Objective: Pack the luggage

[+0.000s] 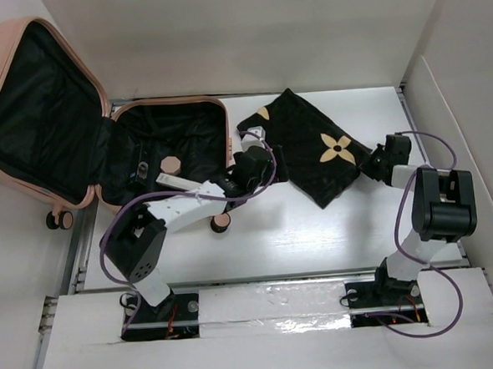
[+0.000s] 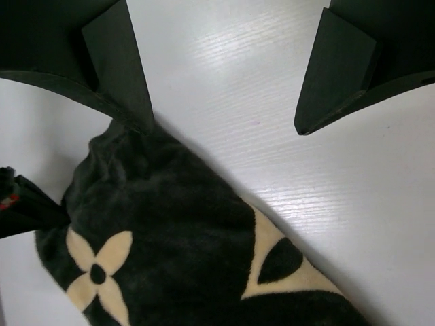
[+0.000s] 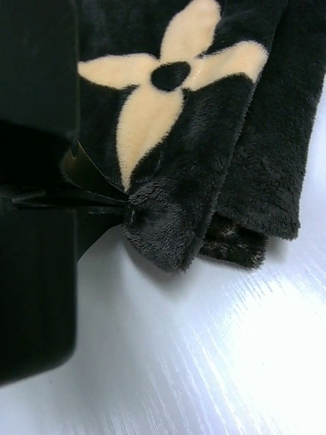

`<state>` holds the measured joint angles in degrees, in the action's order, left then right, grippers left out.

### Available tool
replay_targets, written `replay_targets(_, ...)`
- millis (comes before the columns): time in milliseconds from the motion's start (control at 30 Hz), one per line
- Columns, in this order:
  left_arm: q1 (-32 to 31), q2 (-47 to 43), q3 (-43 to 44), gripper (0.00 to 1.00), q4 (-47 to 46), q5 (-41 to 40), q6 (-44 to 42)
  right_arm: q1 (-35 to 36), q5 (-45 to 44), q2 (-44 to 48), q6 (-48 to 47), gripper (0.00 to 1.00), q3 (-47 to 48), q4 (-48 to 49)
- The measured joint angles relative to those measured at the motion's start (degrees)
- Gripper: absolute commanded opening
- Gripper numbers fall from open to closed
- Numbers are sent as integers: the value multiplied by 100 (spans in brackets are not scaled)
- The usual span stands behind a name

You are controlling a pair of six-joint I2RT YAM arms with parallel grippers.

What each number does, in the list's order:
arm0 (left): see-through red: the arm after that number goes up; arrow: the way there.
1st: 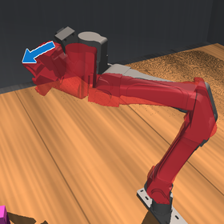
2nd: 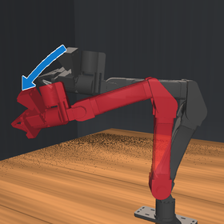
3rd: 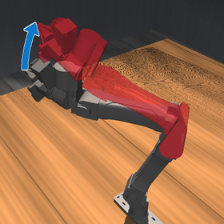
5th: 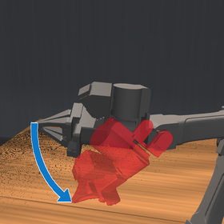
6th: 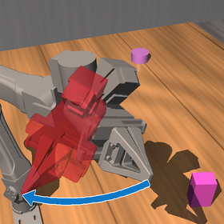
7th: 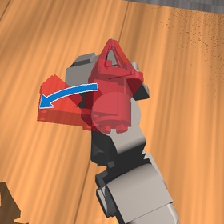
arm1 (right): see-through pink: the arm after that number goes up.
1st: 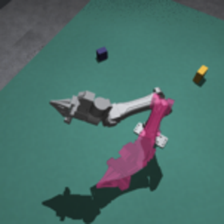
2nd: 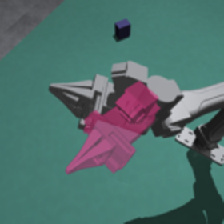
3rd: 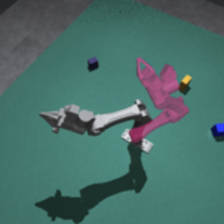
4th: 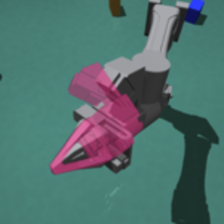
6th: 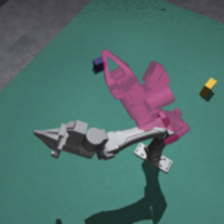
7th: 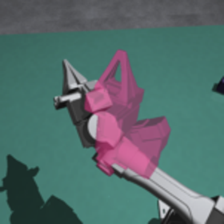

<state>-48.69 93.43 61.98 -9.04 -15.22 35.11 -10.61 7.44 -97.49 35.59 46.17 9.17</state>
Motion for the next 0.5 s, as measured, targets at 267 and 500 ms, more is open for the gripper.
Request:
replay_targets(267, 299, 1209, 544, 88, 33, 190, 190, -234, 24, 907, 92, 0, -697, 203)
replay_targets(500, 566, 1746, 855, 89, 24, 361, 385, -938, 162, 2100, 101, 3, -1816, 385)
